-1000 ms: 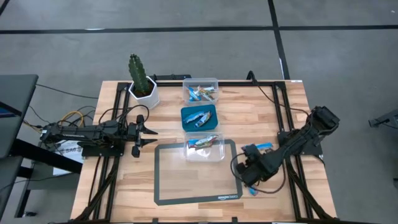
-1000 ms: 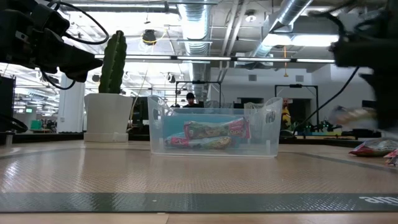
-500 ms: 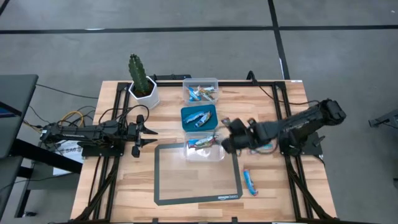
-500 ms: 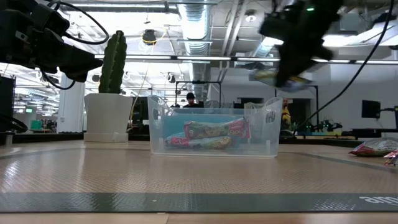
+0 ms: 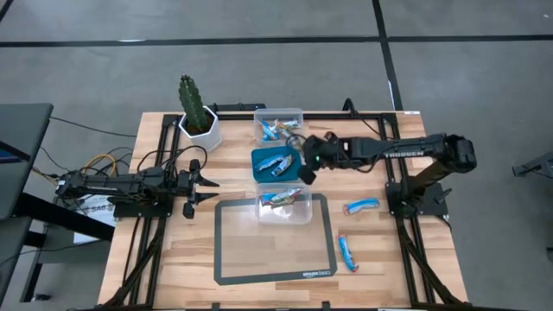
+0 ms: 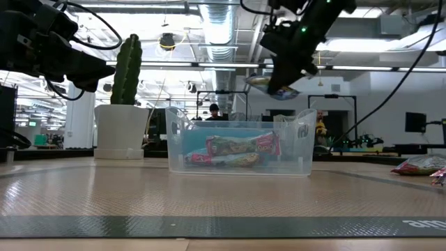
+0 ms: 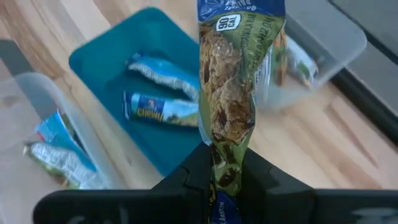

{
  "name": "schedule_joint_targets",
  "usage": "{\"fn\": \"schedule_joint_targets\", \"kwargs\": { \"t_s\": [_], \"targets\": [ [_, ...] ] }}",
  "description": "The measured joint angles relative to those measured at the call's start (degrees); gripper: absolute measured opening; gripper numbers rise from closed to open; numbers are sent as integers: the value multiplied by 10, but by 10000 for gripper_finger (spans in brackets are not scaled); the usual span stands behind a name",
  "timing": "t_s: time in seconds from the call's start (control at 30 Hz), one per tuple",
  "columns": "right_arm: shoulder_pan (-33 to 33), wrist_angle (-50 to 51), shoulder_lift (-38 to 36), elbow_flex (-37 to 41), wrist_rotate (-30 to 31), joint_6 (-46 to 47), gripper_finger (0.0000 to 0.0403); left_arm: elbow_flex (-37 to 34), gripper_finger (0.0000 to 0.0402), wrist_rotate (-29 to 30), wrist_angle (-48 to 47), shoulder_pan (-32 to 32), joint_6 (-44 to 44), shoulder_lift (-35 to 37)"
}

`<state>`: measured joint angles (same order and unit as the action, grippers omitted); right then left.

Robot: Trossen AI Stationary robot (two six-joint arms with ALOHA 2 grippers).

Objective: Pick and place Granola Bars by type
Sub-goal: Put the blue granola bar into the blue bin

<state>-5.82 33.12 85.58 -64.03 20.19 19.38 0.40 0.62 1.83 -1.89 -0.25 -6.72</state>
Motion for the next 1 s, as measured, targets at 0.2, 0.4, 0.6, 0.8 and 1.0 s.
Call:
{"fn": "schedule_joint_targets", "kwargs": {
  "t_s": [0.2, 0.4, 0.6, 0.8, 1.0],
  "targets": [
    [-43, -30, 0, 0, -36, -74, 39, 0, 128, 0, 0, 0, 1, 0],
    [-73, -31, 4, -1, -72, -123, 40, 0, 128, 0, 0, 0, 2, 0],
    [-86, 19, 78, -62, -87, -149, 40, 0, 128, 0, 0, 0, 3, 0],
    [-81, 61, 154, -136, -106, -191, 39, 0, 128, 0, 0, 0, 2, 0],
    [-68, 97, 218, -202, -128, -226, 40, 0, 128, 0, 0, 0, 2, 0]
  ]
}}
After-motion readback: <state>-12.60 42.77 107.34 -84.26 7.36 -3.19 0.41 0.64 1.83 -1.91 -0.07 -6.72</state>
